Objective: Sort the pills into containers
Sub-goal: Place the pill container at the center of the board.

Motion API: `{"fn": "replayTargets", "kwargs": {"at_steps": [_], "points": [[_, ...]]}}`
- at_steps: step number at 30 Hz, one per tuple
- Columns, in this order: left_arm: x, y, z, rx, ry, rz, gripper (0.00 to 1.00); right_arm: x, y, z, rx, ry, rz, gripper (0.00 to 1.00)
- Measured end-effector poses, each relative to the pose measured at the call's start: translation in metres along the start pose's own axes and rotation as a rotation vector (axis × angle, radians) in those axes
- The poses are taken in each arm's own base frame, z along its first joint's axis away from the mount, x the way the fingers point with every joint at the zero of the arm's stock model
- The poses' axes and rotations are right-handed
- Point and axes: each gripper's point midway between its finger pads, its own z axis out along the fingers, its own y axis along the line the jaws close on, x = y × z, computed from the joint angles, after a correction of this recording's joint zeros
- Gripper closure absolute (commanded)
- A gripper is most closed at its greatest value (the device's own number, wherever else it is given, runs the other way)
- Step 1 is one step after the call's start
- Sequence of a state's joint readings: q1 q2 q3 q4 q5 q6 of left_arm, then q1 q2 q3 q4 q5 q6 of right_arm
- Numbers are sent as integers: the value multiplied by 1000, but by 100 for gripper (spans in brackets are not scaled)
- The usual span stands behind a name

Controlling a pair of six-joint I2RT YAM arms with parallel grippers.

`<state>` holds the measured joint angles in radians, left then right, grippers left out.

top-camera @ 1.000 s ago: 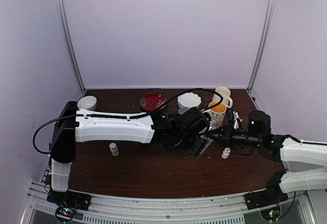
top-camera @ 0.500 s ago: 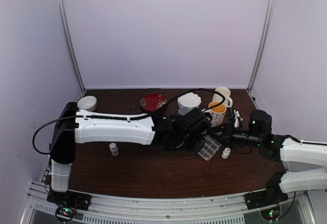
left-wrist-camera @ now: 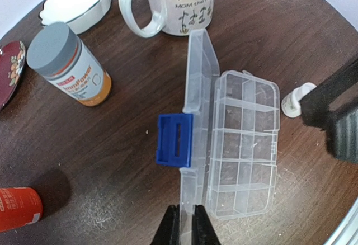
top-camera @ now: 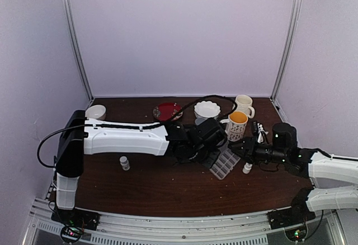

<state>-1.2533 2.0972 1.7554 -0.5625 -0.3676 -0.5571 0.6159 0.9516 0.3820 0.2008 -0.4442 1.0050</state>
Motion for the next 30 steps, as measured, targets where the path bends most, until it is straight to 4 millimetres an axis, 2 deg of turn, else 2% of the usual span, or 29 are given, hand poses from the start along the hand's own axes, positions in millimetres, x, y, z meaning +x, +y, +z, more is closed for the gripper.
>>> {"fn": "replayTargets", "kwargs": {"at_steps": [8,12,14,18,24,27,30], "points": [[30,14,20,29,96,-110,95,15,-36,8,109,46,-20,70],[45,17,27,37,137,-147,94,29,-56,17,163,98,-10,78],[47,18,28,43,142,-162,92,37,-62,22,179,129,-19,80],[50,17,30,48,143,-190,89,52,-73,30,227,194,-43,92],[57,18,33,46,154,-210,83,54,-67,40,269,223,-124,98],[61,19,34,40,163,-220,81,54,-62,46,298,231,-175,98],[65,22,36,35,171,-231,80,58,-66,49,337,244,-211,97]]}}
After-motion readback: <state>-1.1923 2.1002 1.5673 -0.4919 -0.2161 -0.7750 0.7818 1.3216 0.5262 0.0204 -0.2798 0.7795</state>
